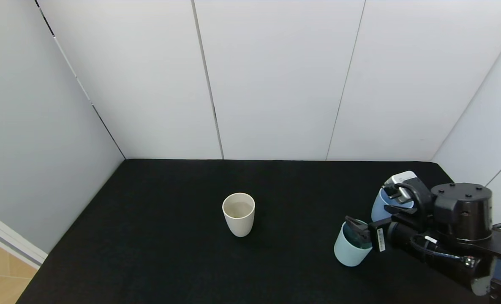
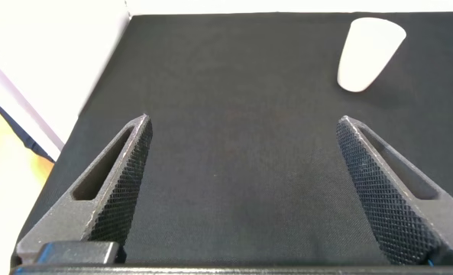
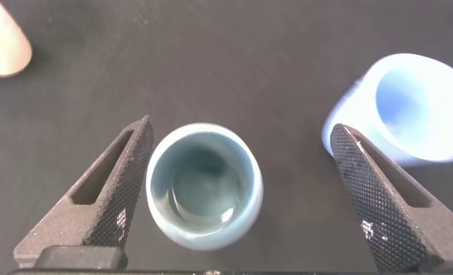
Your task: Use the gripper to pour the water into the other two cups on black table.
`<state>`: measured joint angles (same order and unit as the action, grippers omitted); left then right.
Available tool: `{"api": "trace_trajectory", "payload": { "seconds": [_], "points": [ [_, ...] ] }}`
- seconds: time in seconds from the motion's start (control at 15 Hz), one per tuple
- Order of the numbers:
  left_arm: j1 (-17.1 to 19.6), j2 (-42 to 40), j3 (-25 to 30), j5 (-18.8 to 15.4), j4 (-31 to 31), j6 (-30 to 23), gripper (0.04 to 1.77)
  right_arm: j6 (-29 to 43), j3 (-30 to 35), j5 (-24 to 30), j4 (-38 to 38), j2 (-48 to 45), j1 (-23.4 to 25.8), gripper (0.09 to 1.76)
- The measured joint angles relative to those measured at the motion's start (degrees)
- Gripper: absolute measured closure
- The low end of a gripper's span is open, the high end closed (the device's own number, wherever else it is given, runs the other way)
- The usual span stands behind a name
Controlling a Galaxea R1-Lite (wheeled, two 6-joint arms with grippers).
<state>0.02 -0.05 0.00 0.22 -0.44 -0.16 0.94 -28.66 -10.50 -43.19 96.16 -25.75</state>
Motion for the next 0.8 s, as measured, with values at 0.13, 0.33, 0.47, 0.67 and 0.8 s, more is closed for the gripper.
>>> {"api": "trace_trajectory", "payload": {
  "seconds": [0.13,0.33,0.47,0.67,0.8],
  "points": [
    [0.00,0.00,0.00,0.00,0.00,0.00,0.09,0.21,0.33,-1.07,6.79,-6.55,-0.29,0.16],
    [0.00,0.00,0.00,0.00,0.00,0.00,0.09,0.66,2.01,-4.24,12.63,-15.24,-0.66,0.15],
    [0.00,0.00,0.00,0.00,0.02,0.00,0.09,0.73,4.49,-5.68,13.51,-19.98,-0.73,0.15],
    [0.00,0.00,0.00,-0.01,-0.02,0.02,0.09,0.68,7.96,-6.50,15.12,-27.67,-0.05,0.15],
    [0.00,0.00,0.00,-0.01,0.00,0.00,0.09,0.62,9.24,-6.81,20.48,-33.79,0.54,0.15]
  ]
}}
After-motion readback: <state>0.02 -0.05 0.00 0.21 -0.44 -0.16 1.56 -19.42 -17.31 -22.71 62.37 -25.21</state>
